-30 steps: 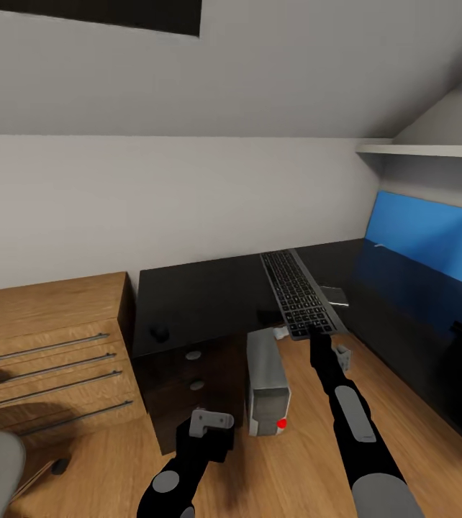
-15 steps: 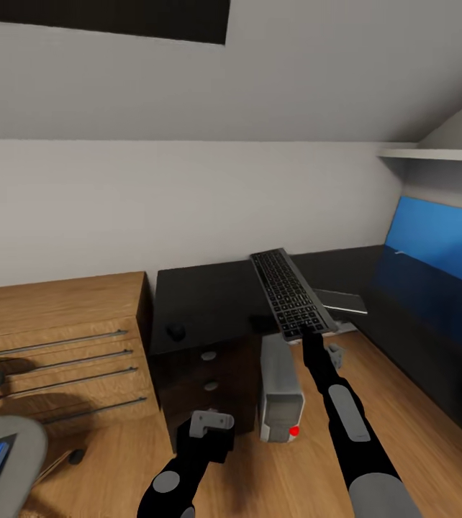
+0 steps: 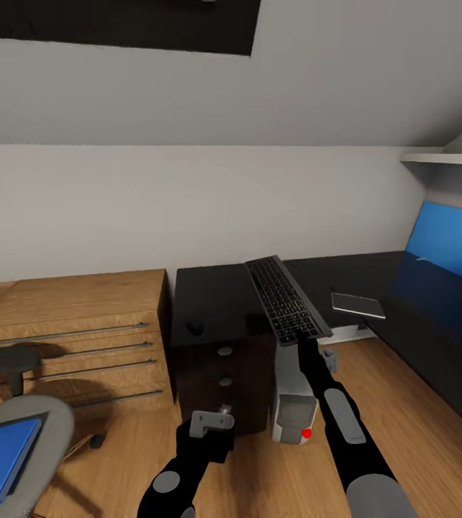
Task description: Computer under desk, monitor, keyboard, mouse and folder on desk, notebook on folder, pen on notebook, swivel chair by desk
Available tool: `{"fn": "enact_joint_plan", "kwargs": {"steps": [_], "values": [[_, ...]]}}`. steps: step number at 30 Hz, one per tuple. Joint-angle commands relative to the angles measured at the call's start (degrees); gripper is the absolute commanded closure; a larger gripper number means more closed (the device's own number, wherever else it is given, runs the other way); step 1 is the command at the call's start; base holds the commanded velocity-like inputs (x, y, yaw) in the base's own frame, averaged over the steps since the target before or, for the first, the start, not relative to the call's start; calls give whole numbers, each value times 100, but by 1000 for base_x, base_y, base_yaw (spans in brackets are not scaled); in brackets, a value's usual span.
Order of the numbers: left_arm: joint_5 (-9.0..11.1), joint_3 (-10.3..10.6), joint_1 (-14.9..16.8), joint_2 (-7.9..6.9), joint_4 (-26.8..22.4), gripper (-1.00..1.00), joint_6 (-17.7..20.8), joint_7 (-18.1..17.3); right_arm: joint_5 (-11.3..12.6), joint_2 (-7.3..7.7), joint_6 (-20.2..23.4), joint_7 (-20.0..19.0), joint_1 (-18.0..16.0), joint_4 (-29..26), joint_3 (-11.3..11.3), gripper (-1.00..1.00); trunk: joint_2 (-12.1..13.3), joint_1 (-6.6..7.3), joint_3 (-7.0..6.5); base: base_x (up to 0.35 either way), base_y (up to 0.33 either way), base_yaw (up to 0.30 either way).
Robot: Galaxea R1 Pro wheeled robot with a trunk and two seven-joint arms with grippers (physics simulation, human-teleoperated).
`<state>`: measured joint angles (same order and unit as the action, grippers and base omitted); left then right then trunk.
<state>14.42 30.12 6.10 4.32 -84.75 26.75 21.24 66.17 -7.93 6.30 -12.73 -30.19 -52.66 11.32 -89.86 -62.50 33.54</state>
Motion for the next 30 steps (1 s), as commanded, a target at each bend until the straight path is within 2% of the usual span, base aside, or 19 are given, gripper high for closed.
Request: {"fn": "enact_joint_plan", "kwargs": {"steps": [1, 13, 19, 21, 25, 30], "values": [[61, 11, 5, -2, -6, -100, 14, 54, 70, -7, 62, -28, -4, -2, 23, 100, -3, 4, 5, -323, 0, 55], [61, 11, 7, -2, -6, -100, 14, 56, 77, -11, 90, -46, -4, 144, -104, 100, -3, 4, 4, -291, 0, 10], [61, 7, 6, -2, -6, -100, 16, 56, 84, -33, 90, -57, -4, 158, -110, 100, -3, 4, 4, -54, 0, 0], [55, 10, 6, -2, -6, -100, 15, 56, 81, -148, 90, -60, -4, 152, -105, 100, -3, 4, 4, -8, 135, 0], [53, 5, 6, -7, -6, -100, 15, 56, 81, -172, 90, -68, -4, 156, -104, 100, -3, 4, 4, -2, 264, 0], [54, 2, 6, -11, -6, -100, 14, 55, 81, -172, 93, -55, -4, 160, -93, 100, -3, 4, 4, 0, 28, 0]]}}
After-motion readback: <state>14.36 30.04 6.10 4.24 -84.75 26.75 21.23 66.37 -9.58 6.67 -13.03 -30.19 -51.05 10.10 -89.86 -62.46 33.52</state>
